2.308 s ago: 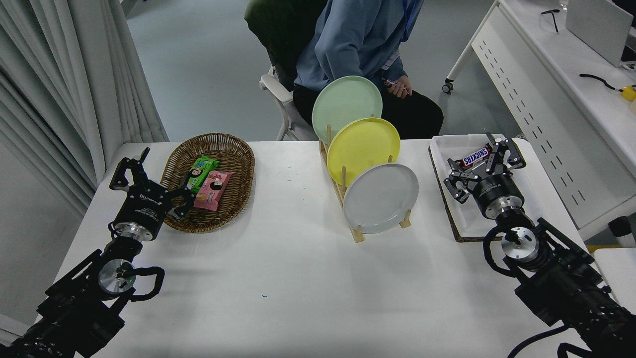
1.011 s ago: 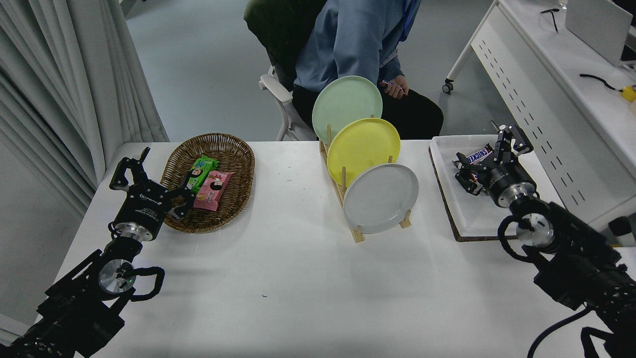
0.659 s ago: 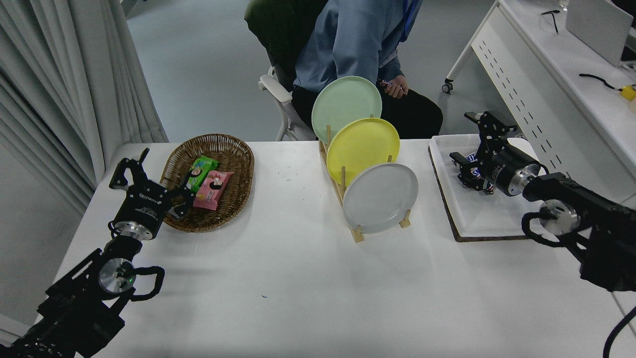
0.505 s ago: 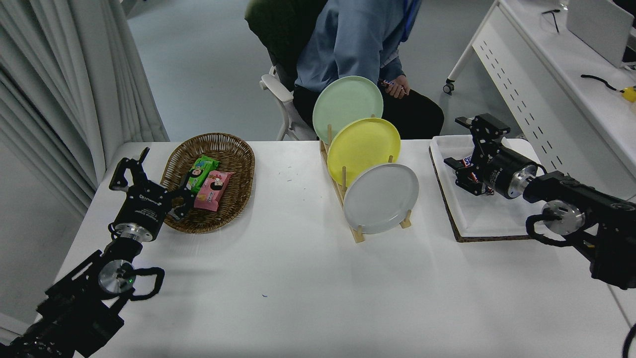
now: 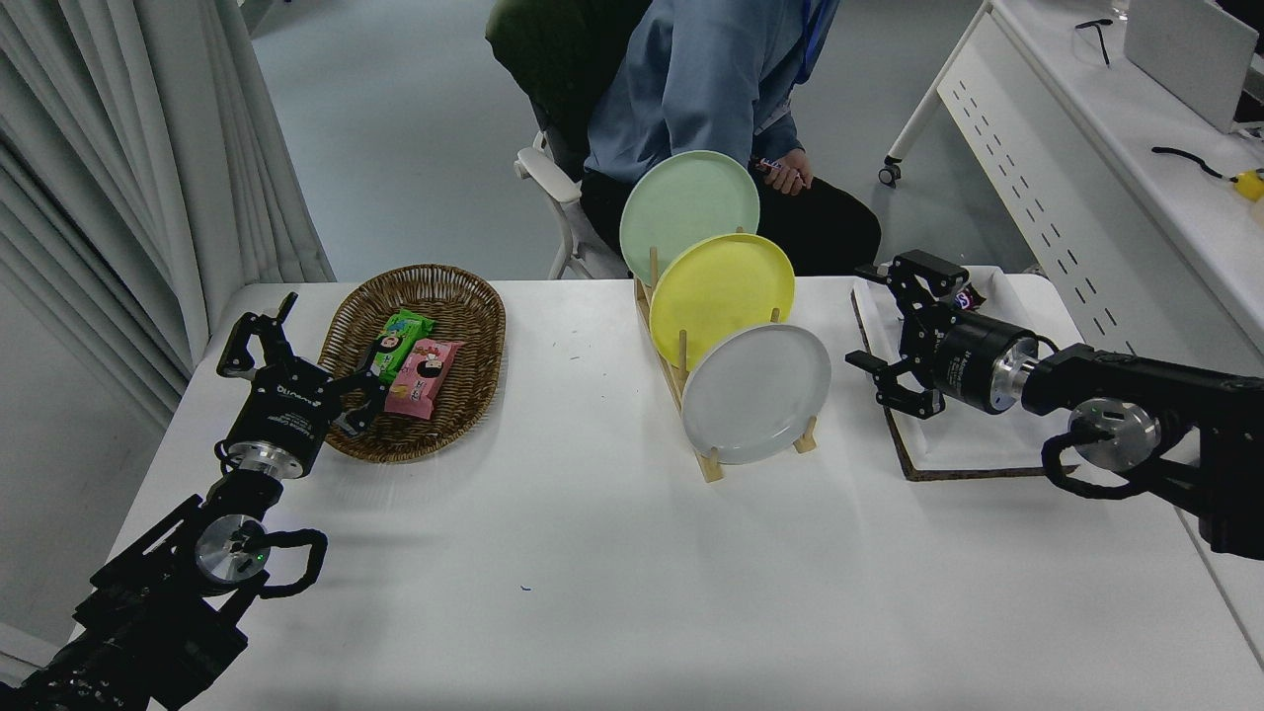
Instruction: Place the plate on the table
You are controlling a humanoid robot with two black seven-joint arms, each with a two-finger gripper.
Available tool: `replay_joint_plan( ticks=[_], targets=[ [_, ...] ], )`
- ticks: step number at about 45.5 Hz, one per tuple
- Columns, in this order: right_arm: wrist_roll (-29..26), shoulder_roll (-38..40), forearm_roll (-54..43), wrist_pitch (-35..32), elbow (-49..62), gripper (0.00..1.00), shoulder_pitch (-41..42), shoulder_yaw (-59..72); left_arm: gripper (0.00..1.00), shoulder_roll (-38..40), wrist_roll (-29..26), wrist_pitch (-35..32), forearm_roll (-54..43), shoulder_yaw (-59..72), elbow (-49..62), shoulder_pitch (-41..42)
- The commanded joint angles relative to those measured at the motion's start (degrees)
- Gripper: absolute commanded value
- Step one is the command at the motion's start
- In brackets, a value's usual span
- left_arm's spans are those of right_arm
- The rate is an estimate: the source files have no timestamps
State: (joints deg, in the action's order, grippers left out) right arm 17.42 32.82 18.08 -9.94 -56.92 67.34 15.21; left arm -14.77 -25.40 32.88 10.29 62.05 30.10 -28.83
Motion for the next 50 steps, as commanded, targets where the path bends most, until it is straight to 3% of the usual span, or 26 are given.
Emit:
replay_joint_plan(
  ticks=[1,10,39,50],
  targets=[
    [-3.43,-2.49,10.56,5.72,-2.23,1.00,2.53,2.28,1.00,0.00,0.00,-0.01,0.00,0.00,0.04,0.00],
    [-15.83,-6.09,16.54,7.74,-1.35,1.00,3.06,1.23,1.00,0.00,0.00,-0.01,0.00,0.00,-0.05,0.00],
    [-16.36,-8.56,14.35,14.51,-1.09,1.00,4.11,-3.08,1.00,0.00,0.00,-0.01,0.00,0.00,0.04,0.00],
    [-16.36,-12.24,12.86,15.04,4.88,1.00,4.38,-3.17,1.00,0.00,0.00,-0.01,0.00,0.00,0.04,0.00]
  ],
)
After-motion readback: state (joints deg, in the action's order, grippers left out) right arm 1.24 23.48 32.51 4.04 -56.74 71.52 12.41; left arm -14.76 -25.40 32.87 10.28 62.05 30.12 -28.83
